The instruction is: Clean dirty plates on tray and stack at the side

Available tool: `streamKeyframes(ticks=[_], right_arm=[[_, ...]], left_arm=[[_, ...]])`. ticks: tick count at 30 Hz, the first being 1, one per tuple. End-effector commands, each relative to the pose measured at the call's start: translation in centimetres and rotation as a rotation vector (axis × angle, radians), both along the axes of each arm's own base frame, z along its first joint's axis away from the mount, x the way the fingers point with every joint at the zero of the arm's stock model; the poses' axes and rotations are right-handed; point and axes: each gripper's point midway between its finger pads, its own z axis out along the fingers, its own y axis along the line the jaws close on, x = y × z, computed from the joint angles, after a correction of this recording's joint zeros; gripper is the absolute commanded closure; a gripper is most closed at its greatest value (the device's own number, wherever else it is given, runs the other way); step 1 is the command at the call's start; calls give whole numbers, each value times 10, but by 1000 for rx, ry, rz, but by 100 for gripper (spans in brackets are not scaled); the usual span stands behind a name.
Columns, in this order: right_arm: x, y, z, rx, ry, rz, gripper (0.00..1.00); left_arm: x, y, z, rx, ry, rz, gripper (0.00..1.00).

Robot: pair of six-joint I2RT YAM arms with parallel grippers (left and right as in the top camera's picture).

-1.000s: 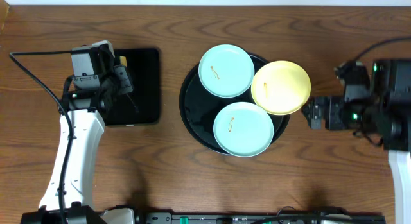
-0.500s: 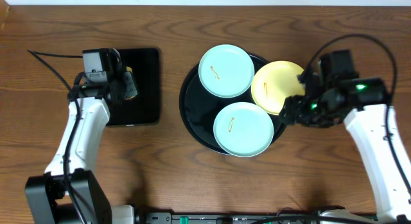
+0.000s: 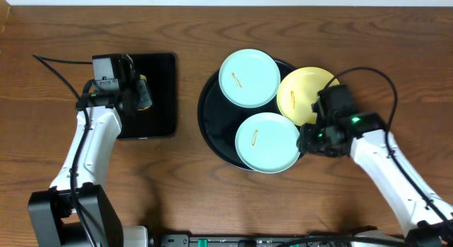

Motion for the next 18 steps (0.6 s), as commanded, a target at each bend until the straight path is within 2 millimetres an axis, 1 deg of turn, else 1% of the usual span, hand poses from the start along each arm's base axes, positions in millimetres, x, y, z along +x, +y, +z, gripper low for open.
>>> streamKeyframes(ticks=[1, 2, 5, 9, 15, 18], right_arm=[[-1, -2, -13, -54, 3, -73, 63], [-2, 0, -14, -51, 5, -79, 66], [-7, 6, -20, -52, 31, -99, 67], [-9, 10, -31, -60, 40, -109, 69], [-17, 7, -51, -74, 93, -168, 78], [-18, 7, -54, -78, 102, -170, 77]], left_arm=[[-1, 1, 1, 0, -1, 10, 92], [-2, 1, 1, 0, -1, 10, 92], [-2, 1, 1, -1, 2, 10, 92], [-3, 1, 0, -1, 5, 10, 92], [-3, 1, 0, -1, 5, 10, 92], [-3, 1, 0, -1, 5, 10, 92]])
